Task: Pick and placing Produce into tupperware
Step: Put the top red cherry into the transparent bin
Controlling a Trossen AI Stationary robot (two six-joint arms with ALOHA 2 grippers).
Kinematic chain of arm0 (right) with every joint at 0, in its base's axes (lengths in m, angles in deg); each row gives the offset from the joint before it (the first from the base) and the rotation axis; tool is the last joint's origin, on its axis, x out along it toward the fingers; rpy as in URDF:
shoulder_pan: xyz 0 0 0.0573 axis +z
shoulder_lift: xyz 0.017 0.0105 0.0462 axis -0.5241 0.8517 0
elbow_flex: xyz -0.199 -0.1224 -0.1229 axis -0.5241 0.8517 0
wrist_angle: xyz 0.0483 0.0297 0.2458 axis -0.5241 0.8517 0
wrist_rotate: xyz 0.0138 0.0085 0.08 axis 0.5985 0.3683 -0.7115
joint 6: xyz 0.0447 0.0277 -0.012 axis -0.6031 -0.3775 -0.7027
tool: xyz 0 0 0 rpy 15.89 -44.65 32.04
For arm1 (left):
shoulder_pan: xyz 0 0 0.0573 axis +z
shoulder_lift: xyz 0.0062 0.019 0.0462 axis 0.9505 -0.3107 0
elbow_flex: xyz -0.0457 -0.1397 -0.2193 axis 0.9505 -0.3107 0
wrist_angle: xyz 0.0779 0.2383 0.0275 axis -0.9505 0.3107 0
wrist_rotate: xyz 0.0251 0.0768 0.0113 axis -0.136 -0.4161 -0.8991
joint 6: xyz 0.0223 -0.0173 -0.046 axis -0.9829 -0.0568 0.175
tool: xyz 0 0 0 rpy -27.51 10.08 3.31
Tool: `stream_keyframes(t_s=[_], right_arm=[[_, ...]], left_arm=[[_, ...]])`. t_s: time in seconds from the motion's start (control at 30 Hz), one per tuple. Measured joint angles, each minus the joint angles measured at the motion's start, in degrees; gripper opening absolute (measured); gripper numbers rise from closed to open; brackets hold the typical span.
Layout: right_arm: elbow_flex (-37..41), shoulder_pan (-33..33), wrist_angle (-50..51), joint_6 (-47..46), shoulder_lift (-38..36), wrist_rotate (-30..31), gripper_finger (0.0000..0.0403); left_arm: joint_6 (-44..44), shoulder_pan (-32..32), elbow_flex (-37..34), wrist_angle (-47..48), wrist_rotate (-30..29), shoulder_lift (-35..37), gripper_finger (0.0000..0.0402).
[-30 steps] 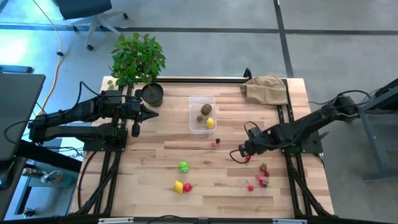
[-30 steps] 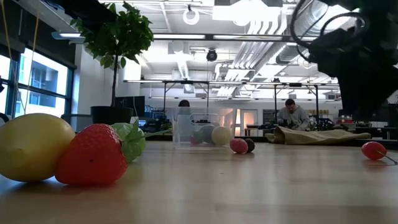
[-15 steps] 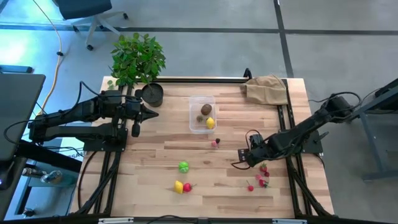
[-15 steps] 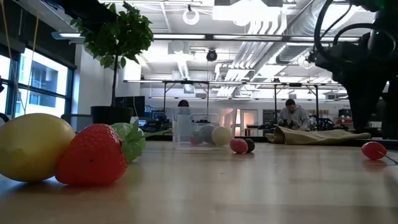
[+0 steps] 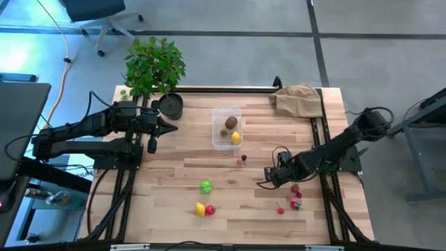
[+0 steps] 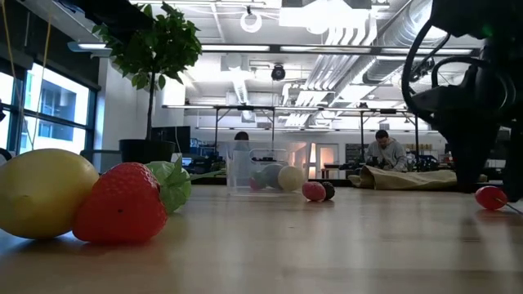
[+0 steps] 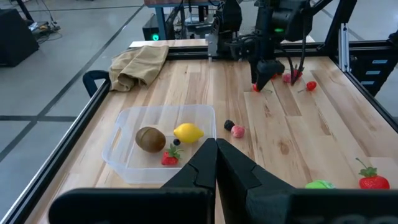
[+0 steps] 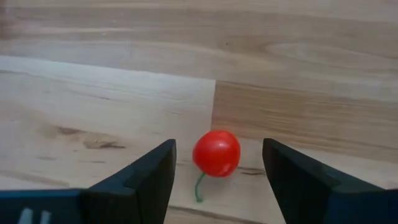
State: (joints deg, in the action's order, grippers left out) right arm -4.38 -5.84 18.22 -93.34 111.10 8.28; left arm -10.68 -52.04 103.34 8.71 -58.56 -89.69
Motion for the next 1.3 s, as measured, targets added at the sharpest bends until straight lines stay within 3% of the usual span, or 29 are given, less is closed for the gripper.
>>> stream_keyframes(t_s=[0.43, 1.03, 1.3], right_arm=[[-0.2, 0.0, -1.6, 0.0, 3.8, 0.5, 0.0224], [-0.3, 0.2, -0.7, 2.0, 3.9, 0.1, 0.0110], [-3.9, -0.4, 0.8, 5.1, 4.2, 1.7, 0.0097]], left_arm=[[0.0, 0.0, 0.0, 0.0, 0.0, 0.0, 0.0001], [0.0, 0.0, 0.0, 0.0, 0.0, 0.0, 0.0001], [0.0, 0.0, 0.0, 0.0, 0.0, 0.0, 0.0001]])
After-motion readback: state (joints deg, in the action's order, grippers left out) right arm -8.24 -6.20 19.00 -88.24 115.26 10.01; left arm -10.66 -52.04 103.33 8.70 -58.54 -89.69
